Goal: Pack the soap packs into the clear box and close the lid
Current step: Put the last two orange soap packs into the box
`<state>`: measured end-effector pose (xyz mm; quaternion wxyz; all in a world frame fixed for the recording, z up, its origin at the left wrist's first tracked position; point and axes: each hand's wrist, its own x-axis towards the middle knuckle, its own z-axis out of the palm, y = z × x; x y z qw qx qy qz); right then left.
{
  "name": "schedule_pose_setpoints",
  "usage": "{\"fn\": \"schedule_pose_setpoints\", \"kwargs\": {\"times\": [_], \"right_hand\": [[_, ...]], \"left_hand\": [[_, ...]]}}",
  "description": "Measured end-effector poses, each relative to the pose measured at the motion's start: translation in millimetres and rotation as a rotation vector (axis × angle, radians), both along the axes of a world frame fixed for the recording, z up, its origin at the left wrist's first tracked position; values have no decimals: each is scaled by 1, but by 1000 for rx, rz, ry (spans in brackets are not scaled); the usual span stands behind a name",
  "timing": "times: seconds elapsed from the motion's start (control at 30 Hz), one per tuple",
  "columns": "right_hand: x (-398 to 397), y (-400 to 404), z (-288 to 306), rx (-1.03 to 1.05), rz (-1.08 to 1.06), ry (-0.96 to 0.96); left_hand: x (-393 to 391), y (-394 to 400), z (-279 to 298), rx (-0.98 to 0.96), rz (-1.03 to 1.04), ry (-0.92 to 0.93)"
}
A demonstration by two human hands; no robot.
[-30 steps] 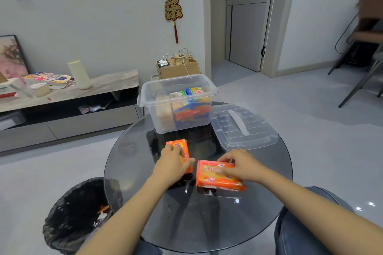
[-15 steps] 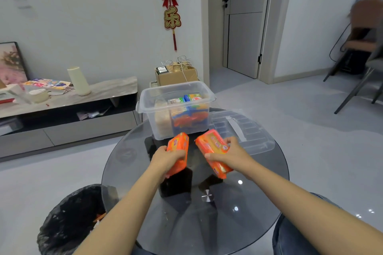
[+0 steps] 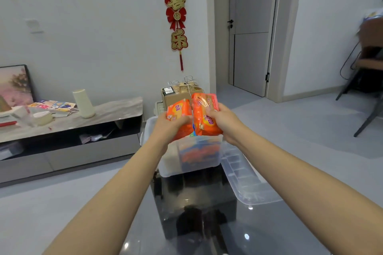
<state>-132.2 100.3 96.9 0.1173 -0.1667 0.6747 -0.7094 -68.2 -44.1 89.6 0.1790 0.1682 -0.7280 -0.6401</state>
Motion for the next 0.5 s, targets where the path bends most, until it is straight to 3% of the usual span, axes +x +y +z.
{"fn": "schedule_pose_setpoints", "kwargs": {"times": [0.07, 0.23, 0.5], "right_hand": [[-18, -13, 7, 63, -27, 22], [-62, -47, 4, 370, -93, 18], [-80, -85, -38, 813, 116, 126]], "left_hand": [[-19, -15, 6, -51, 84, -39], [-60, -39, 3, -404, 238, -320], [-79, -55, -45, -734, 19, -652]]}}
